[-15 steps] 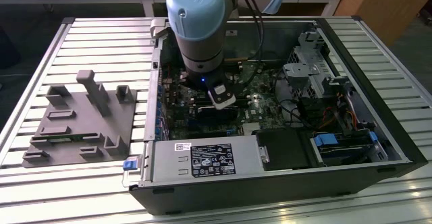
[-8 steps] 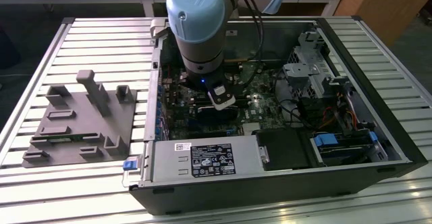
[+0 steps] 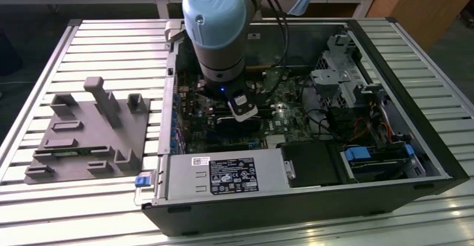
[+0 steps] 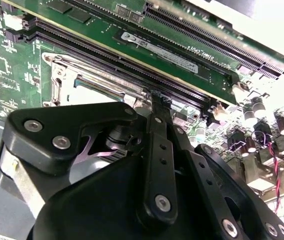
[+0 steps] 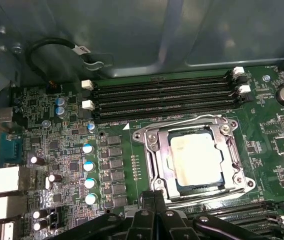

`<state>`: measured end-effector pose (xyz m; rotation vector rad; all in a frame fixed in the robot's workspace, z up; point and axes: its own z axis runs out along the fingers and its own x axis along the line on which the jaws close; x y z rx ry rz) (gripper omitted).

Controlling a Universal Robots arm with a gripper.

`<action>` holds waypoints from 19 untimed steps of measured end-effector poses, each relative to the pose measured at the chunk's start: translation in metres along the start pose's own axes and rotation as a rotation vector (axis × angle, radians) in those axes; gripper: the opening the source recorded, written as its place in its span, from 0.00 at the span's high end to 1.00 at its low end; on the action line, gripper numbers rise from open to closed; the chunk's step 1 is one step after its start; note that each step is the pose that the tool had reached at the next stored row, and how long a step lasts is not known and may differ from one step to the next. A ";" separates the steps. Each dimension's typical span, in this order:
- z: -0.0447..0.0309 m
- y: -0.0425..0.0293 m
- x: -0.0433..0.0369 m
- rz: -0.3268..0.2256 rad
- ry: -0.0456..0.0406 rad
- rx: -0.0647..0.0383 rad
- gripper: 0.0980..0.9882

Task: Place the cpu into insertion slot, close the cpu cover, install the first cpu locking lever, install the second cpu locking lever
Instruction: 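Install the second cpu locking lever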

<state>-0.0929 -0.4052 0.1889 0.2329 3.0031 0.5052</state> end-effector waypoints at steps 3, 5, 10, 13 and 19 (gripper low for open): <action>0.0012 -0.0004 0.0002 0.000 0.0000 0.000 0.99; 0.0022 -0.0007 0.0003 0.000 0.0001 0.000 0.99; 0.0008 -0.0002 0.0002 0.000 0.0000 0.000 0.99; -0.0027 0.0011 0.0000 0.000 -0.0001 0.000 0.99; -0.0149 0.0053 -0.0008 0.000 0.0000 0.000 0.99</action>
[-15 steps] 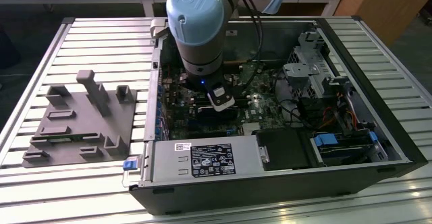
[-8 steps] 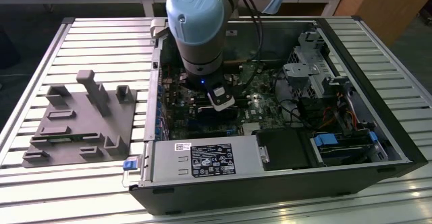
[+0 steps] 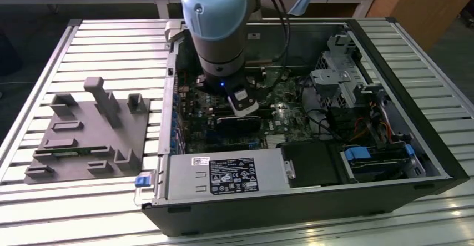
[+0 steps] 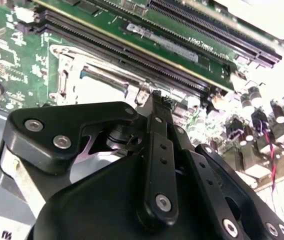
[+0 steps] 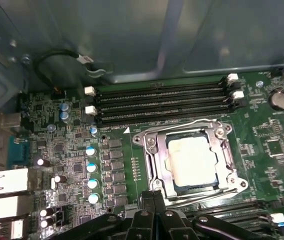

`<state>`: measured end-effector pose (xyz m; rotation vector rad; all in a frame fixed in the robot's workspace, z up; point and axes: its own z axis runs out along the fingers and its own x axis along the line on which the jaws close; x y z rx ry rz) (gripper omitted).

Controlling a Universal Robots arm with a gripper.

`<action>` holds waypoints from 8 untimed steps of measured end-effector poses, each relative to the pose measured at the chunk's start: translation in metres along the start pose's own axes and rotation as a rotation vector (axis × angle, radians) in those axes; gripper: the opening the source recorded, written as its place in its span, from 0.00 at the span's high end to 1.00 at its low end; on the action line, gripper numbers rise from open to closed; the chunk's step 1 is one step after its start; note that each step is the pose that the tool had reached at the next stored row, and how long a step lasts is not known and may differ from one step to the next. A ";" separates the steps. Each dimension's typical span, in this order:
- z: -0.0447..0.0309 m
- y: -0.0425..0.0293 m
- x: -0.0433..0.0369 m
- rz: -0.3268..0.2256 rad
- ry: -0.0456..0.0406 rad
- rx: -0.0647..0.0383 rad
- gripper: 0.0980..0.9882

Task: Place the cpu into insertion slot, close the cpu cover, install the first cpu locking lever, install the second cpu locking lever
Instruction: 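Install the second cpu locking lever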

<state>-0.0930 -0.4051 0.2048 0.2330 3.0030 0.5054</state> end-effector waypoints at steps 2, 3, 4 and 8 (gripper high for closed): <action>-0.0042 0.0015 -0.0007 0.000 0.0000 0.000 0.99; -0.0060 0.0022 -0.0011 0.000 0.0000 0.000 0.99; -0.0076 0.0028 -0.0017 0.000 -0.0002 0.002 0.99; -0.0112 0.0046 -0.0041 0.000 -0.0061 0.035 0.99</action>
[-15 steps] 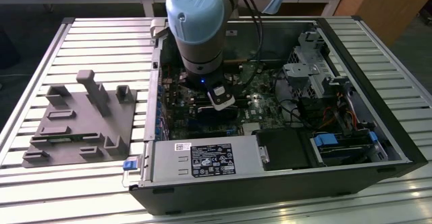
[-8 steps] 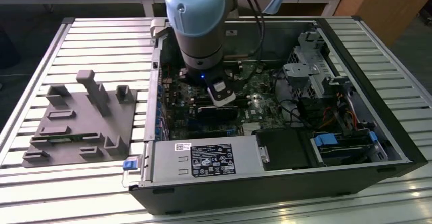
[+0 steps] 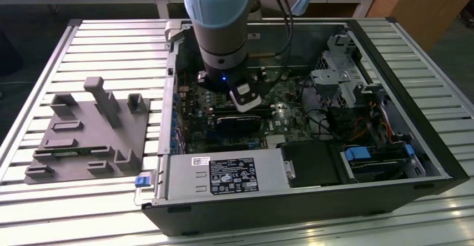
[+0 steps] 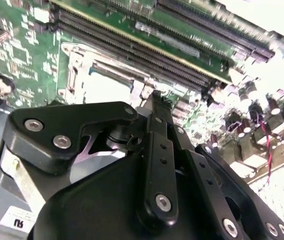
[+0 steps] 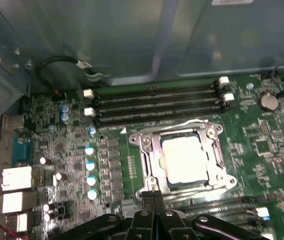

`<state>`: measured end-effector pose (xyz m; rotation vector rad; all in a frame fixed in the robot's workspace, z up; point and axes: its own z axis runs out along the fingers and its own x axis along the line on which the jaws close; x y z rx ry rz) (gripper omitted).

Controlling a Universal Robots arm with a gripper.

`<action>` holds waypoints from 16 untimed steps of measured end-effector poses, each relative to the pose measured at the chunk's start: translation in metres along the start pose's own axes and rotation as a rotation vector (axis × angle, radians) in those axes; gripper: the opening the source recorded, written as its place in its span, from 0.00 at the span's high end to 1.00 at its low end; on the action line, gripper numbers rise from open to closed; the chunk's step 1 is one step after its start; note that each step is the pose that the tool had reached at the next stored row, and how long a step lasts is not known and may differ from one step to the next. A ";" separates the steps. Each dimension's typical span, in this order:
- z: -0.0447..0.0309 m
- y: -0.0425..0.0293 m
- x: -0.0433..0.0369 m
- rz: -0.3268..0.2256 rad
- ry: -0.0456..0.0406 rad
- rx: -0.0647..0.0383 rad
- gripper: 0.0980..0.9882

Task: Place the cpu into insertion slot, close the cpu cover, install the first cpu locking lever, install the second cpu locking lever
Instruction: 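Install the second cpu locking lever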

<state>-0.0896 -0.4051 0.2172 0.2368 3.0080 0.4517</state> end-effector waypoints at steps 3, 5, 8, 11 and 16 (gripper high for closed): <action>-0.0005 0.0005 -0.0018 0.000 -0.0068 0.037 0.99; 0.0000 0.0016 -0.0035 0.002 -0.0083 0.044 0.99; 0.0014 0.0045 -0.0084 0.002 -0.0080 0.049 0.99; 0.0031 0.0083 -0.0130 0.001 -0.0078 0.053 0.99; 0.0055 0.0145 -0.0191 0.001 -0.0092 0.063 0.99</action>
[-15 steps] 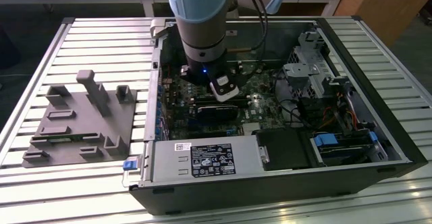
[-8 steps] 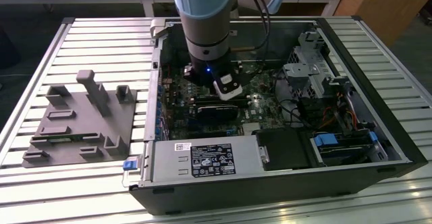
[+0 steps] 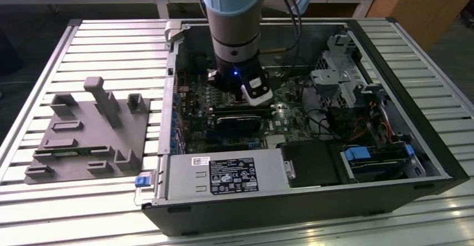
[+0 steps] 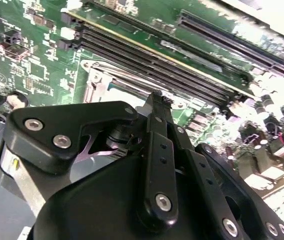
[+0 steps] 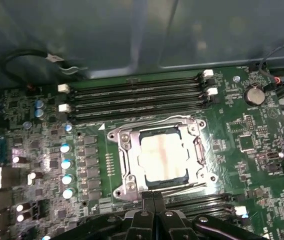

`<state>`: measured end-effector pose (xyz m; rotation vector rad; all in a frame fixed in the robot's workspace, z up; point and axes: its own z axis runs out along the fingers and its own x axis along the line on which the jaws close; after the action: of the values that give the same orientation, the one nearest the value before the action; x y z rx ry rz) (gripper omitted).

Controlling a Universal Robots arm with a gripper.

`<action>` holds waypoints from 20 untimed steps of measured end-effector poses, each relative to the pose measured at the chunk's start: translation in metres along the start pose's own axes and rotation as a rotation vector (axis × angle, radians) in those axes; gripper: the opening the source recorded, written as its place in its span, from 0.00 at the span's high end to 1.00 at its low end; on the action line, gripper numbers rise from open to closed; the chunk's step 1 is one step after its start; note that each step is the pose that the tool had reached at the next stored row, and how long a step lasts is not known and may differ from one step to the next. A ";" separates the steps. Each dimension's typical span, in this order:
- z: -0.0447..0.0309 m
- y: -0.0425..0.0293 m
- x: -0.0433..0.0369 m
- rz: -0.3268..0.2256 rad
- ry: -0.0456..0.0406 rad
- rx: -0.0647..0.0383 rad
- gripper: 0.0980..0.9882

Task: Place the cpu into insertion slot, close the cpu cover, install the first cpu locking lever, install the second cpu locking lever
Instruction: 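Install the second cpu locking lever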

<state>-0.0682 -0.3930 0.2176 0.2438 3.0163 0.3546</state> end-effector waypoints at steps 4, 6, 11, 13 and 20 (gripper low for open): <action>0.0022 0.0078 -0.0020 -0.002 -0.0020 0.014 0.99; 0.0036 0.0127 -0.0025 -0.002 -0.0030 0.022 0.99; 0.0061 0.0204 -0.0073 -0.004 -0.0046 0.038 0.99; 0.0071 0.0237 -0.0089 -0.004 -0.0054 0.044 0.99; 0.0107 0.0361 -0.0113 -0.007 -0.0077 0.066 0.99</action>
<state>-0.0506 -0.3579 0.2166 0.2392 3.0237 0.2538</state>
